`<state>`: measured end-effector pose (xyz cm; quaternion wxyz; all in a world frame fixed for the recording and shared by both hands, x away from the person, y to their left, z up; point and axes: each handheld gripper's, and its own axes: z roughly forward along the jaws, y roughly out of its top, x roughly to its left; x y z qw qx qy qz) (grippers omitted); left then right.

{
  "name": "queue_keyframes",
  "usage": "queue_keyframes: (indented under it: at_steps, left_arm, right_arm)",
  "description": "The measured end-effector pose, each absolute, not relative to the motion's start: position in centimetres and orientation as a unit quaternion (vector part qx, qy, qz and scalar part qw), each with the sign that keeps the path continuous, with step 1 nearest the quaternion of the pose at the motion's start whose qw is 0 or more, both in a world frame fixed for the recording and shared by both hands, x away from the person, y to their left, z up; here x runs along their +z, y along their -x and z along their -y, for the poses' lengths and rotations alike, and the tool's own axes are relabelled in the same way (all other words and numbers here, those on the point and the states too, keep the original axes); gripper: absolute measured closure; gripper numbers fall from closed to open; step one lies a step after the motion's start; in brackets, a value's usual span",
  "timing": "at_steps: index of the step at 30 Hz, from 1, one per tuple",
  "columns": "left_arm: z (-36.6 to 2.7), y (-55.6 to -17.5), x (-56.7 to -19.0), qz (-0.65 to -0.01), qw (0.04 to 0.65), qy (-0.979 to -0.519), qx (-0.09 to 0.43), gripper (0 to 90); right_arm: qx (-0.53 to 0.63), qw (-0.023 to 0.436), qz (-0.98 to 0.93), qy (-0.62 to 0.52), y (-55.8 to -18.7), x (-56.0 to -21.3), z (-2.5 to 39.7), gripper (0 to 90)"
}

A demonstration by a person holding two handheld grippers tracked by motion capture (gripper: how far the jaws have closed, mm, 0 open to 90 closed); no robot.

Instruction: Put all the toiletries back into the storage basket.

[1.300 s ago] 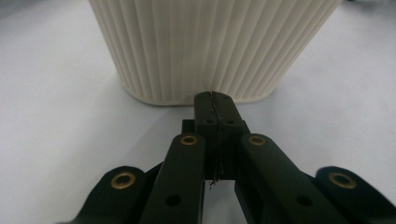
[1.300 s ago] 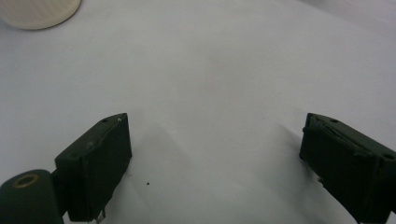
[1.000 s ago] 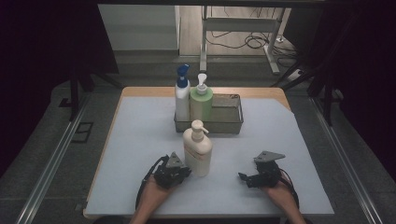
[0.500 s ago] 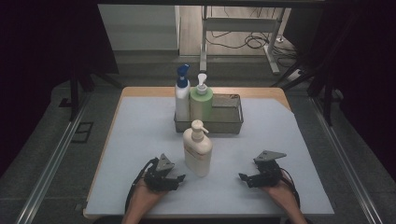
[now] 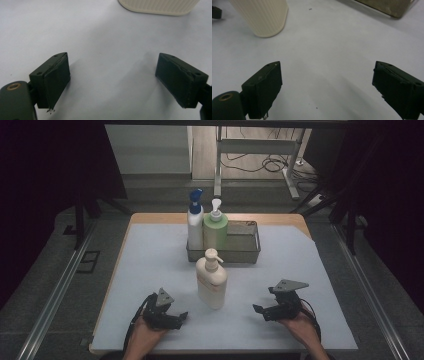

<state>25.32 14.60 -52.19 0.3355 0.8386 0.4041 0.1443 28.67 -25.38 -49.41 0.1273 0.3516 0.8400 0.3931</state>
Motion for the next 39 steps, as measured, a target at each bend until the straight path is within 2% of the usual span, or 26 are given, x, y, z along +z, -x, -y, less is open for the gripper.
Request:
queue_keyframes:
  at_steps: [17,30,39]
  left_arm:
    - [-14.5,-25.2,-52.4,-0.405,0.338,-0.836,0.150,12.0]
    - [-14.5,-25.2,-52.4,-0.407,0.340,-0.835,0.149,12.0]
    - [-14.5,-25.2,-52.4,-0.408,0.341,-0.834,0.149,12.0]
  right_arm:
    - [0.409,0.117,-0.850,-0.312,-28.9,-47.2,22.0,1.1]
    - [0.418,0.095,-0.851,-0.305,-29.1,-45.5,18.2,2.8]
    - [0.423,0.103,-0.856,-0.279,-29.1,-44.5,15.8,4.9]
